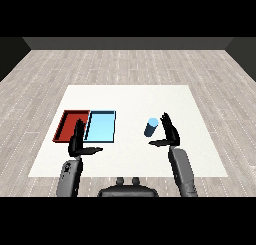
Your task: Pick the blue can and put it in the blue box
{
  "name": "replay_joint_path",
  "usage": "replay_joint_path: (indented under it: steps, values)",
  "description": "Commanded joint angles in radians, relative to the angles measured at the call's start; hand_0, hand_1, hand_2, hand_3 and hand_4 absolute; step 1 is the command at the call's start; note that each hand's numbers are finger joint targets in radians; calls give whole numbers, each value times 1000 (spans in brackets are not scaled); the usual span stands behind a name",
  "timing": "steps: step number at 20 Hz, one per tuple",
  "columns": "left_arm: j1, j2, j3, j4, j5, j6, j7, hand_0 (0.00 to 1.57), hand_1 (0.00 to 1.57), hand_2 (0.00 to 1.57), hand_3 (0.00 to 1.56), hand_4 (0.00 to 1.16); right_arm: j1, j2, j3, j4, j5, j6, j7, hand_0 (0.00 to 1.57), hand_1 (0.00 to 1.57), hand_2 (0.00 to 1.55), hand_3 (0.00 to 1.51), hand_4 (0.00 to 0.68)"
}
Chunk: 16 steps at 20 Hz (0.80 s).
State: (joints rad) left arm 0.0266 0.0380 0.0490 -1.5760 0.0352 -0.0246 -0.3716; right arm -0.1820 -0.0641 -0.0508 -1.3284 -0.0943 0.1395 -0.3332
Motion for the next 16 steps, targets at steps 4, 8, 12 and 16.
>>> replay_joint_path:
  steps: [4, 8, 12, 16]
  values:
    - [42, 40, 31, -71, 39, -37, 42, 0, 0, 0, 0, 0, -18, -12, -22, 65, 2, 8, -37, 0, 0, 0, 0, 0]
    - [-60, 29, 44, 63, 20, -12, -12, 0, 0, 0, 0, 0, -99, -33, -76, 160, -51, 33, -7, 0, 0, 0, 0, 0]
    - [-29, 2, 3, 28, -22, 26, 17, 0, 0, 0, 0, 0, -101, -30, -74, 228, -20, 5, -35, 0, 0, 0, 0, 0]
    - [-24, -15, -15, 34, -21, 21, -10, 0, 0, 0, 0, 0, -135, -18, -79, 311, -22, -10, -45, 0, 0, 0, 0, 0]
